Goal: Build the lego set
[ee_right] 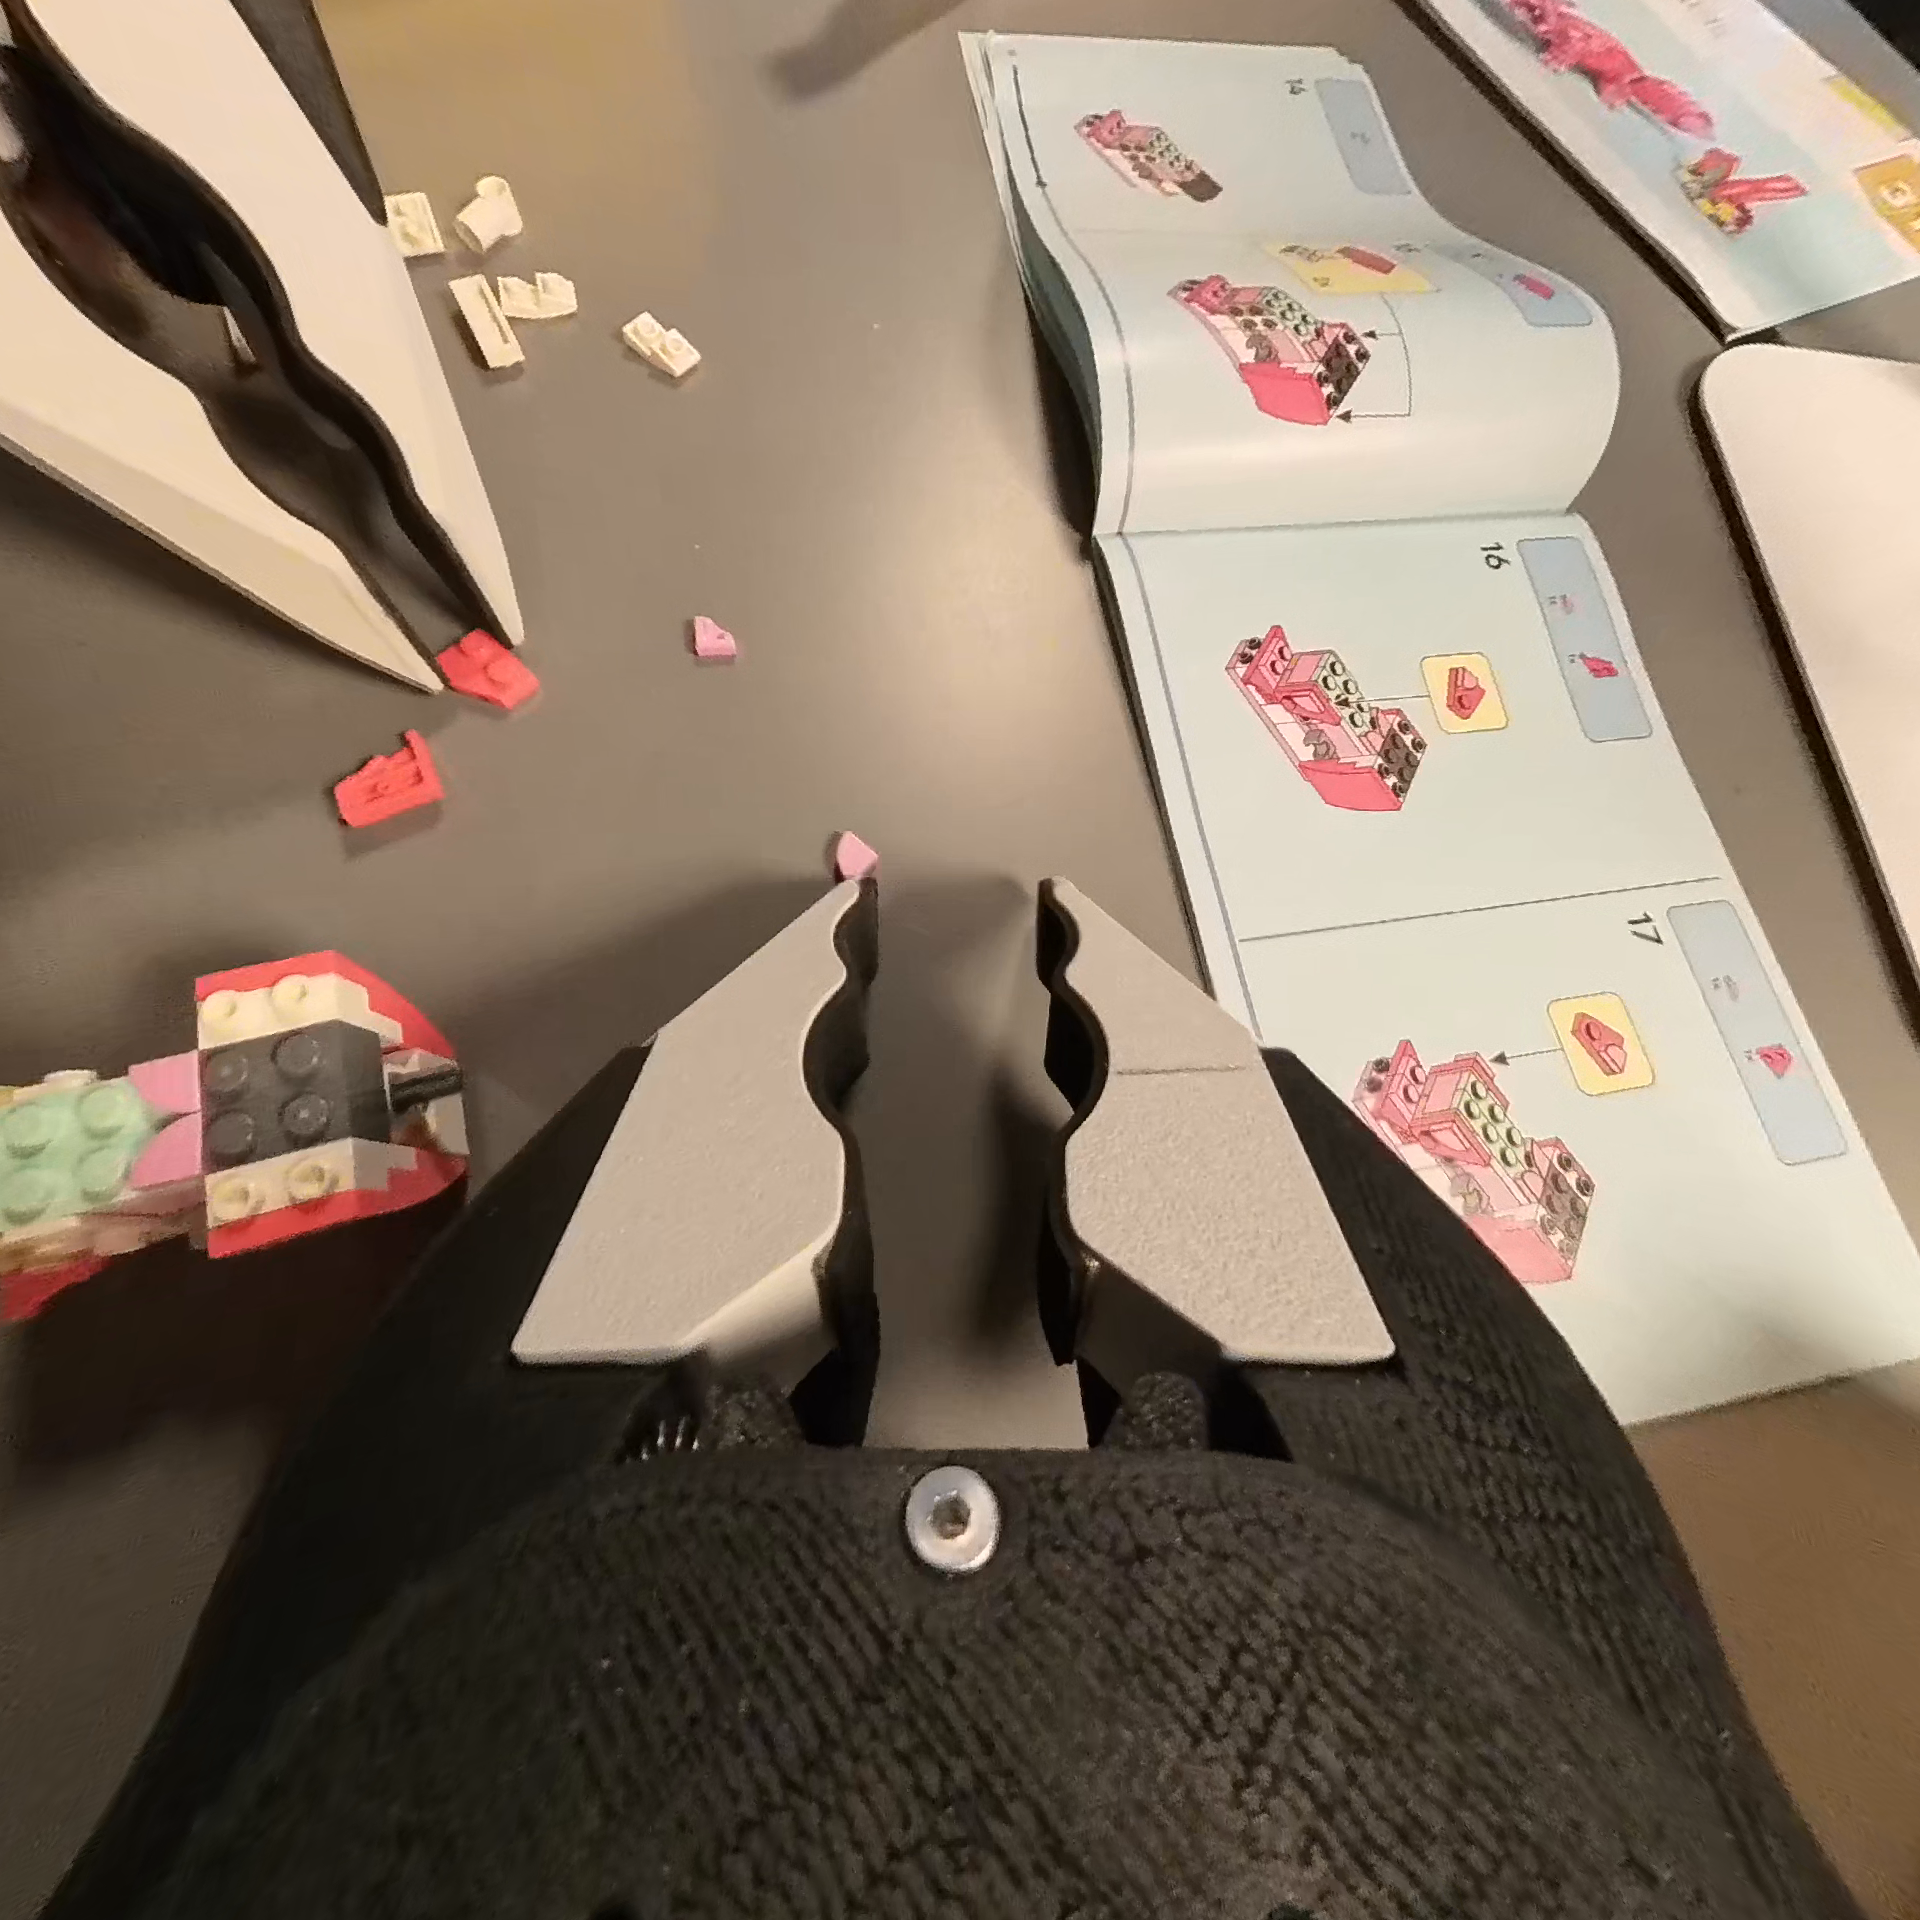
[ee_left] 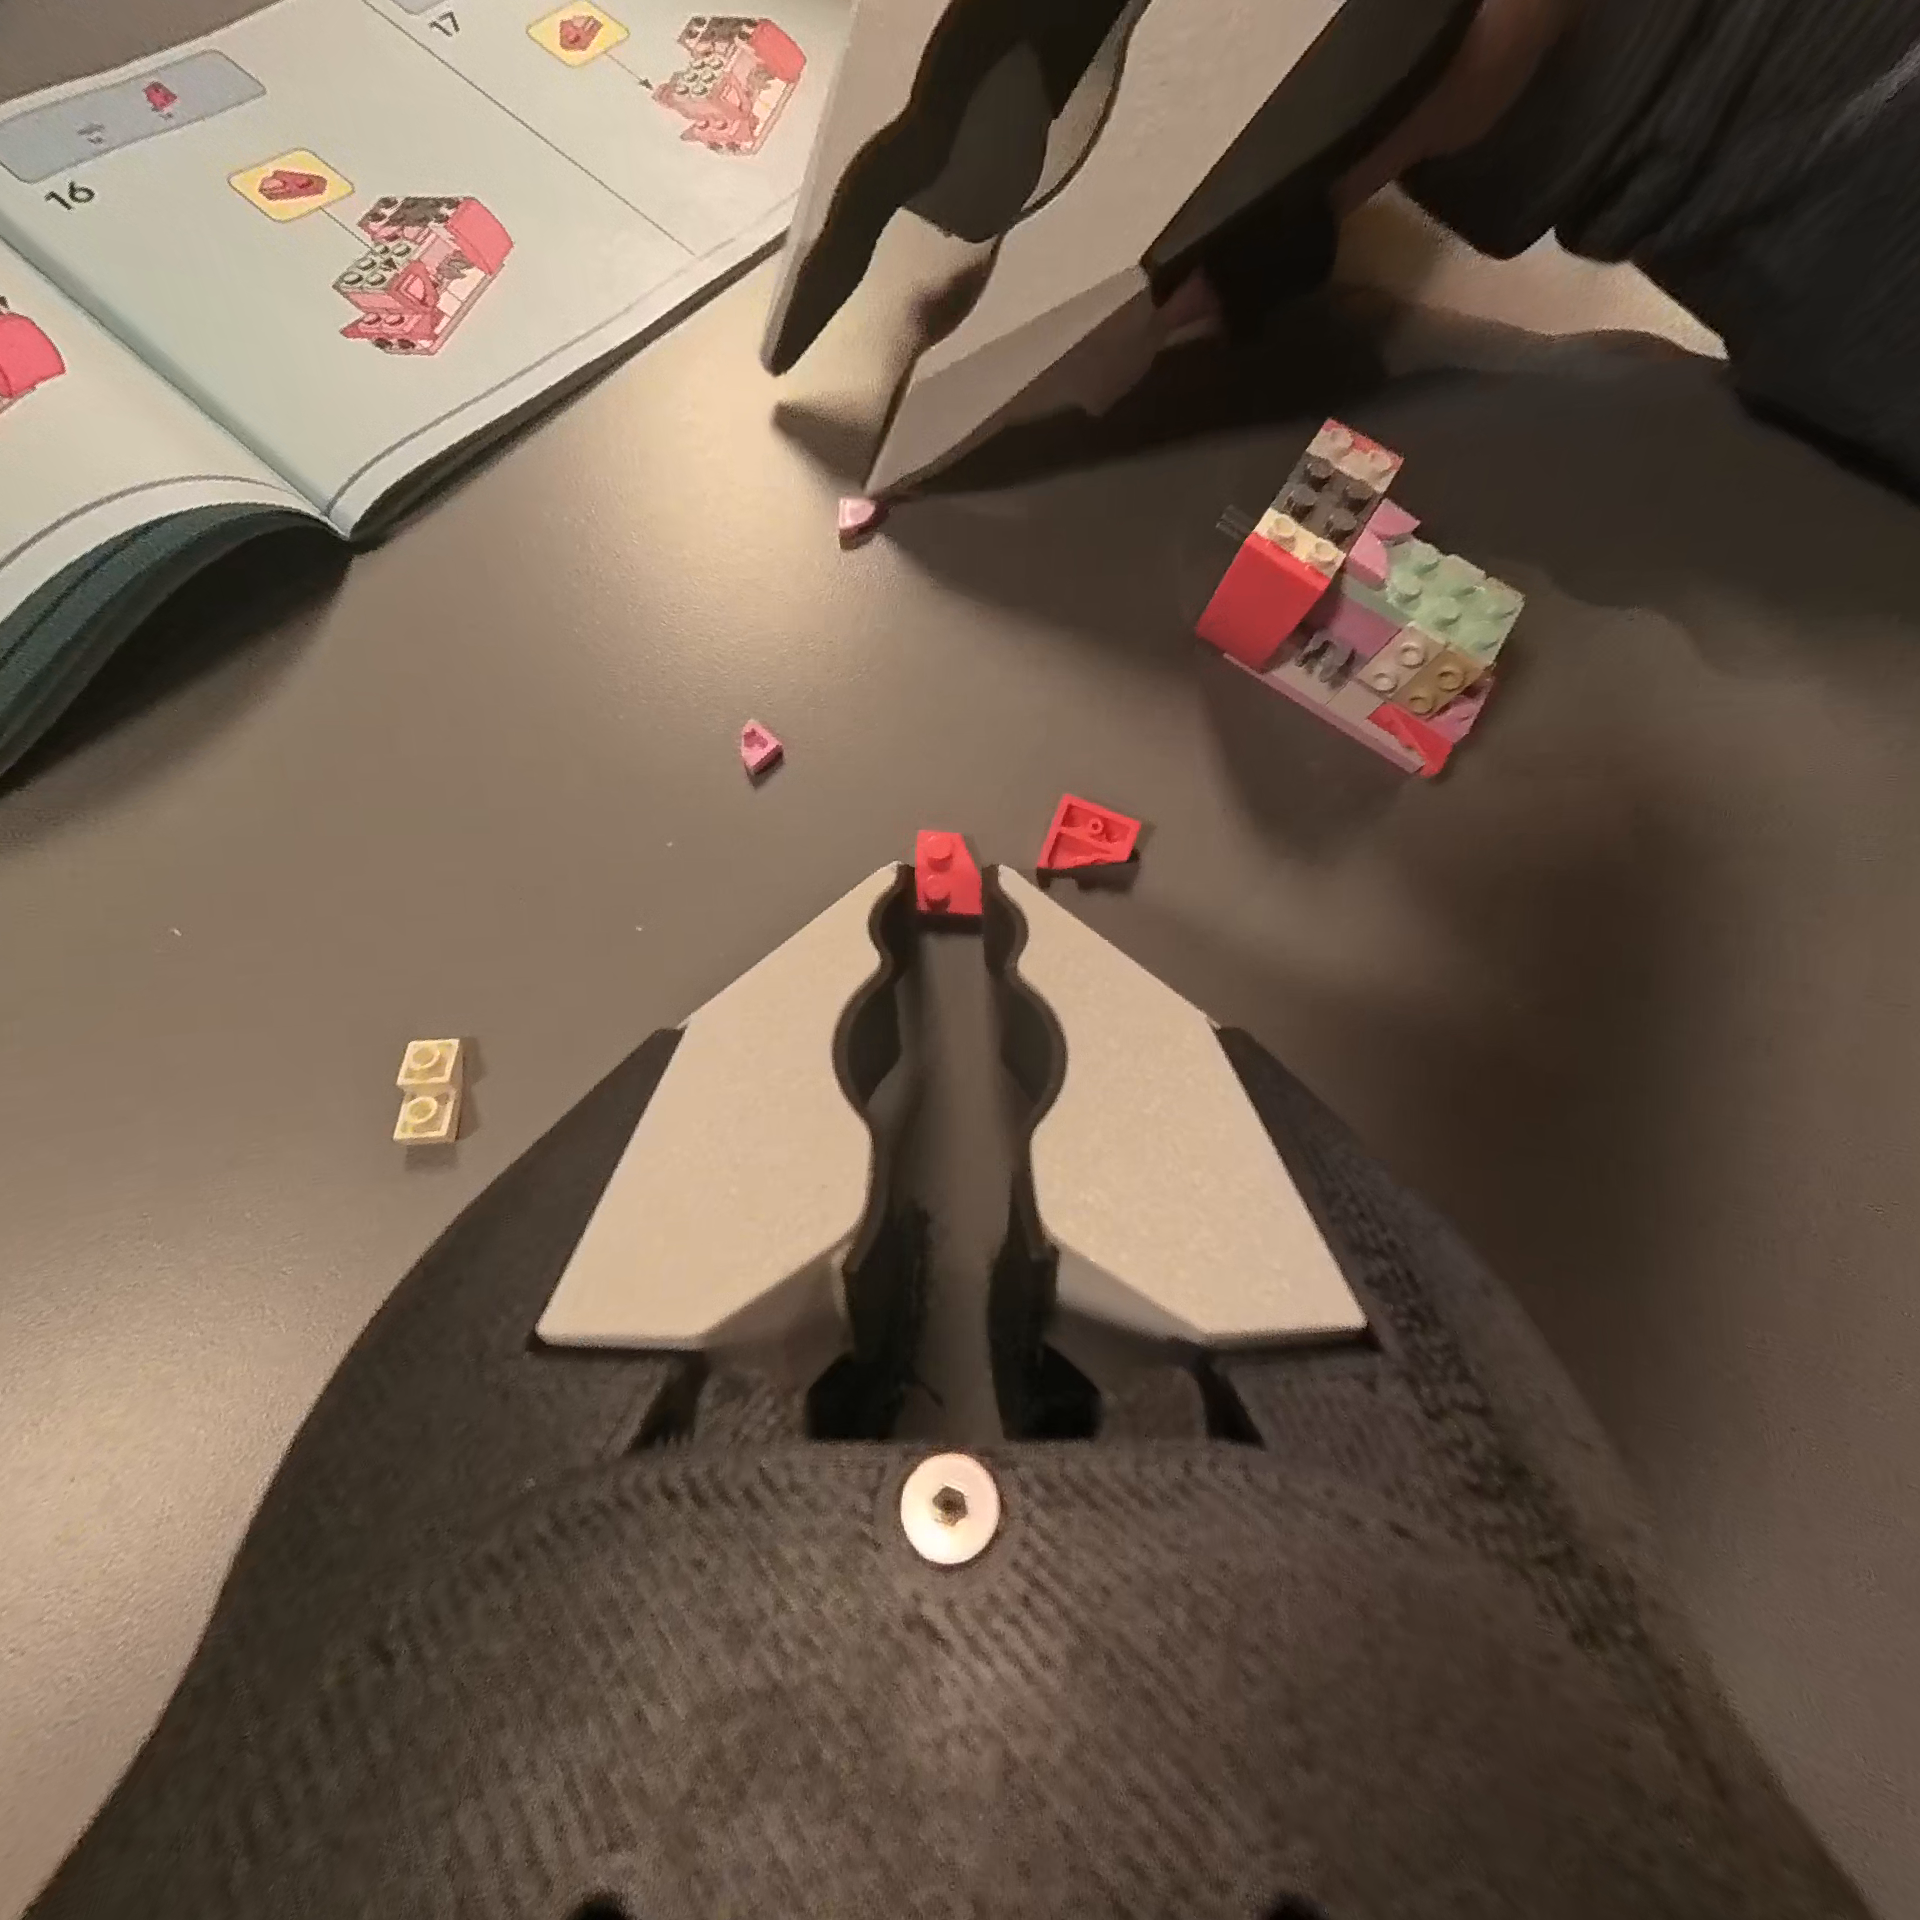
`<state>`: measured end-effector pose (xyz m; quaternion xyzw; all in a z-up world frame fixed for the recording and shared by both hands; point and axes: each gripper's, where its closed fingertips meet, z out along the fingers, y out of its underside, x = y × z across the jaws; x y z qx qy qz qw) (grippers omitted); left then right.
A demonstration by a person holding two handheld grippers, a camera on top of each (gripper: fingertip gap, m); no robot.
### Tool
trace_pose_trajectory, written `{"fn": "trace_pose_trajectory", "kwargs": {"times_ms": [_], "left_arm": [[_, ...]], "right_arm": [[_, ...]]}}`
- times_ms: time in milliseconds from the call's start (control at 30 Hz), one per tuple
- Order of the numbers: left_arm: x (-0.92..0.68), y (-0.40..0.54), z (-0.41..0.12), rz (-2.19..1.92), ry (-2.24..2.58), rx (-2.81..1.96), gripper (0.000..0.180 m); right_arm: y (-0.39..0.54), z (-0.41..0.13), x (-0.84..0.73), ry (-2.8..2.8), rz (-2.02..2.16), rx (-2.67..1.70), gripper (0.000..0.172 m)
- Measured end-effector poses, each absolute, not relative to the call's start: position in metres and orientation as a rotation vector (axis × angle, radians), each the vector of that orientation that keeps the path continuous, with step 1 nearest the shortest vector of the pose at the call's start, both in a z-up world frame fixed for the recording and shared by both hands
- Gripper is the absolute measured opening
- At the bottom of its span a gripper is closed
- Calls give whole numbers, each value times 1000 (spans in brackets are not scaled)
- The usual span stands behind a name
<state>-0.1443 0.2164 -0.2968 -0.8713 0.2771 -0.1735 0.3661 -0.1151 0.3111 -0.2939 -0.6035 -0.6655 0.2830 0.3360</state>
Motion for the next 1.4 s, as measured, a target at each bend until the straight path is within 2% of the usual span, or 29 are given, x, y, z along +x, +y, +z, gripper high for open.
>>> {"fn": "trace_pose_trajectory", "kwargs": {"times_ms": [433, 1000, 1267, 1400], "left_arm": [[-143, 216, -297, -448, 715, -2239, 12], [-142, 216, -297, -455, 716, -2238, 12], [-142, 216, -297, -456, 717, -2238, 12], [-141, 216, -297, -458, 718, -2237, 12]], "right_arm": [[294, -292, -120, -1789, 814, -1531, 29], [266, -293, -113, -1900, 1045, -1567, 14], [278, -289, -120, -1829, 971, -1537, 26], [280, -287, -124, -1826, 951, -1506, 26]]}}
